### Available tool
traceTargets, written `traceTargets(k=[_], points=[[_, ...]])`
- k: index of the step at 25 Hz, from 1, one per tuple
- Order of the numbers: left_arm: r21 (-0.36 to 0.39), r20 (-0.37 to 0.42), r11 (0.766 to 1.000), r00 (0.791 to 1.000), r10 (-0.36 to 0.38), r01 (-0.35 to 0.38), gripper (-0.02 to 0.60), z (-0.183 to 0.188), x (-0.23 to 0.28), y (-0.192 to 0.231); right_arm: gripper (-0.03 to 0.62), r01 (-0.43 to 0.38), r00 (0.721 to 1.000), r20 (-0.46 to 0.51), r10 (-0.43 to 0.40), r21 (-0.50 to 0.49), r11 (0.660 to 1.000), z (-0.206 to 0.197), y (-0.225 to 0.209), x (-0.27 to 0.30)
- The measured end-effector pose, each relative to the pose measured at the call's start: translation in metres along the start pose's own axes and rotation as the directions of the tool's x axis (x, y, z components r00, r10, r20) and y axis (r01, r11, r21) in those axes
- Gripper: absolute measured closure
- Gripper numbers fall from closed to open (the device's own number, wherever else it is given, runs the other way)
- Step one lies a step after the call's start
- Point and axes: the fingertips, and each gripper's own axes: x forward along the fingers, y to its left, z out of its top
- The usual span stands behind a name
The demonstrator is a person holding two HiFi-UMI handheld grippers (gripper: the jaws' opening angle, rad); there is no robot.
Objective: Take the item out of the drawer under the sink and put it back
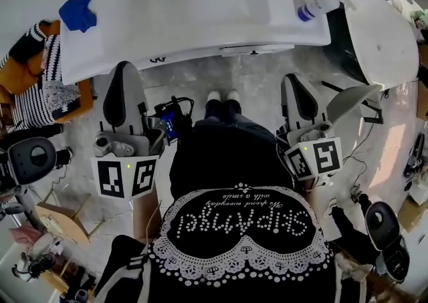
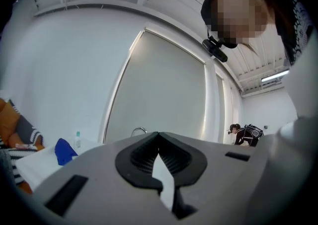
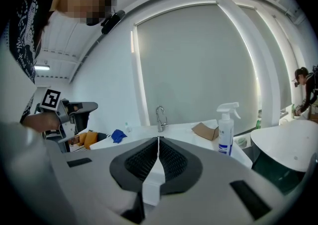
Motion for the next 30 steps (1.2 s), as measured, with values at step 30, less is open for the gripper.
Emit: traceTargets(k=[30], points=[[-0.260,-0.308,0.962,0.937,-0.167,0.086,0.577,-0.157,0.011,-0.088,0.454,0.052,0.893,-0.442,-0.082,-0.079,0.995,-0.272,-0.098,0.106]])
